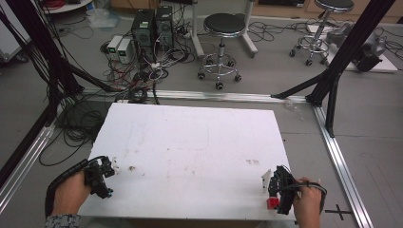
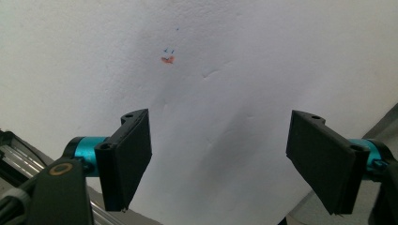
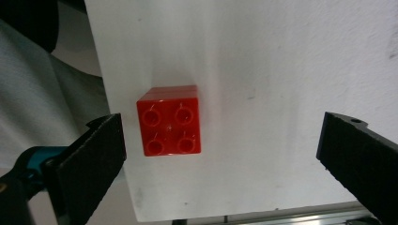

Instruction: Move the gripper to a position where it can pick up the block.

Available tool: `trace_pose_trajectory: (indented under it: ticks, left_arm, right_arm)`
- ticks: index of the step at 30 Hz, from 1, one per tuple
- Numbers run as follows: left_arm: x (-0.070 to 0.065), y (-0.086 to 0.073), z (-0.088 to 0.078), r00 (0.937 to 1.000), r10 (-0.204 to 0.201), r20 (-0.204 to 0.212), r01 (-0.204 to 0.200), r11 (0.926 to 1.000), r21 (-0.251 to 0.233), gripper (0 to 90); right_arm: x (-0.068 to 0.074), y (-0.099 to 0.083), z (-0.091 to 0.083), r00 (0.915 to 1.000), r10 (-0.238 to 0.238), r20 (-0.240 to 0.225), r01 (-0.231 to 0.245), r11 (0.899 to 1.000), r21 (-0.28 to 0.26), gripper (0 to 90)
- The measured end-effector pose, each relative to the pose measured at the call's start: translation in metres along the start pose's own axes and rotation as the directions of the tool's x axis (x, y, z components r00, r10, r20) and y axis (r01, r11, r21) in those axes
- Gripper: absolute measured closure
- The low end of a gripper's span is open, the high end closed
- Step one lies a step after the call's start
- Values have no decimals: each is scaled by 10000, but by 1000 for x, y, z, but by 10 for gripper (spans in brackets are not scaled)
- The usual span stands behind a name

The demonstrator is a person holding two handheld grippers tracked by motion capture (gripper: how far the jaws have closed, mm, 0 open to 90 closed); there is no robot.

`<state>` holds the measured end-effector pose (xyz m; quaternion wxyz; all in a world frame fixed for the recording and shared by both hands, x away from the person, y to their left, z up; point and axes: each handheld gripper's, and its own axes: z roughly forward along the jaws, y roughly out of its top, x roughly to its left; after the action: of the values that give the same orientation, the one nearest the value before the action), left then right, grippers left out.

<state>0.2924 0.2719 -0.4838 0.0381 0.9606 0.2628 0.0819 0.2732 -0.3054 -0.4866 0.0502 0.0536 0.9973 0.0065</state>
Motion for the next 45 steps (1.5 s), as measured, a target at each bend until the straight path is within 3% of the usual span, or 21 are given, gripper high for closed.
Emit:
trace_pose_trajectory:
  ticks: [8,14,20,45]
  left_arm:
    - [0,-1,-1,10000,-50,-30,50,10000,-22,229]
    - [0,-1,-1,10000,-46,-44,46,10000,-63,229]
    - [1,-1,-2,10000,-52,-56,52,10000,-36,230]
    - [1,-1,0,9999,-141,-63,140,9998,-103,230]
  right_arm:
    - [4,-8,9,9998,31,-202,-35,9998,-216,8]
    - [9,-9,15,9976,-388,-582,372,9989,-283,8]
    - [11,-9,20,9953,-454,-851,430,9986,-299,8]
    - [11,-6,37,9945,-495,-922,481,9987,-176,8]
